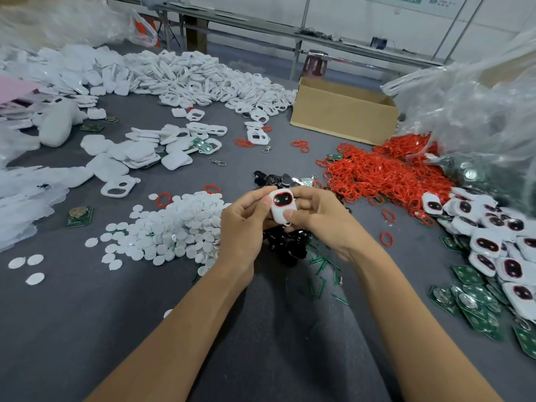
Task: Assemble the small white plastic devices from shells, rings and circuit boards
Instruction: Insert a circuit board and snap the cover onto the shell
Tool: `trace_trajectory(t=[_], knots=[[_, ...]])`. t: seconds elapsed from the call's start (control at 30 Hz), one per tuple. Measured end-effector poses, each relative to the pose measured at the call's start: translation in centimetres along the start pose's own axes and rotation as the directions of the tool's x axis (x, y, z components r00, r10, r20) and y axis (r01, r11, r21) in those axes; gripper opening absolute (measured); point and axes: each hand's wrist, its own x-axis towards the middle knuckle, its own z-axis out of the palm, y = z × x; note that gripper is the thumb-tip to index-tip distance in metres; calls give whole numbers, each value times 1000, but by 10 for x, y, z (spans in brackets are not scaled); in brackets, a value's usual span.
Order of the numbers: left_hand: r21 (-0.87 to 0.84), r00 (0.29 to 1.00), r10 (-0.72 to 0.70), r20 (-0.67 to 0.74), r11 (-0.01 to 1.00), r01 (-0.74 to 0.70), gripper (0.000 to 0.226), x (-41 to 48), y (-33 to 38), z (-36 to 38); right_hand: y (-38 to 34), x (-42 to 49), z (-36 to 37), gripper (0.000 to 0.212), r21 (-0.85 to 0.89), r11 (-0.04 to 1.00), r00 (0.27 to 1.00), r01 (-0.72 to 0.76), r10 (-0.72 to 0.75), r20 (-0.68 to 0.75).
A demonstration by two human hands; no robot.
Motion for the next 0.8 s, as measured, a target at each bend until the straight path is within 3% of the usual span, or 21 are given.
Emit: trace_trajectory(t=[0.57,0.8], knots=[[55,1000,4,24,998,-6,27,-1,0,1,1,1,4,32,-59,998,991,30,-37,-128],[33,1000,-9,-6,999,9,24,-1,0,0,0,-1,2,35,-1,1000,1000,12,-12,-21]])
